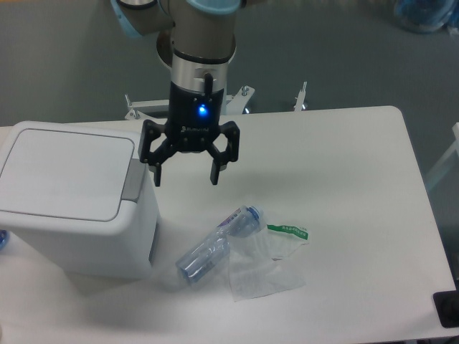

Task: Open the trash can
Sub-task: 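Lower the gripper onto the lid's raised edge beside the hinge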

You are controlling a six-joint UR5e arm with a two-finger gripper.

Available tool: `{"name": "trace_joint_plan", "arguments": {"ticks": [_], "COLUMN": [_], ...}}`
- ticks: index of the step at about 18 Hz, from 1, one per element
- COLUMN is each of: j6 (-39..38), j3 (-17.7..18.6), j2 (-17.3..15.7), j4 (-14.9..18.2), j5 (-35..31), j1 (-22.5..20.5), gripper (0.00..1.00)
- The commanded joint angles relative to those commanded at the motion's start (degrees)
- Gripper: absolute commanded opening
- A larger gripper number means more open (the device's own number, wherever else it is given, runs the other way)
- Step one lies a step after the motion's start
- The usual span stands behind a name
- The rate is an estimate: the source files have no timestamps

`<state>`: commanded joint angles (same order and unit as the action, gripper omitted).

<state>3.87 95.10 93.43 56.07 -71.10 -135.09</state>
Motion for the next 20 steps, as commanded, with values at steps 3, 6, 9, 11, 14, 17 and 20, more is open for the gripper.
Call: {"name": "trace_joint_plan", "arguments": {"ticks": [3, 6, 9, 11, 14, 17, 20], "j6": [0.0, 0.0, -0.09, -0.09, 0.0, 0.0, 0.0], "j3": [0.09, 0.35, 0.35, 0.44, 0.7, 0.7, 0.88], "j2": [-0.26, -0.26, -0.18, -0.18, -0.18, -0.09, 0.0], "j4": [0.0, 0.0, 0.0, 0.0, 0.0, 0.0, 0.0], "j5": [0.0, 0.0, 0.0, -0.09, -0.09, -0.09, -0.09], "j1": [0.09, 0.52, 1.14, 1.23, 1.23, 1.32, 1.32], "gripper": [1.0, 1.0, 1.0, 1.0, 1.0, 1.0, 1.0]}}
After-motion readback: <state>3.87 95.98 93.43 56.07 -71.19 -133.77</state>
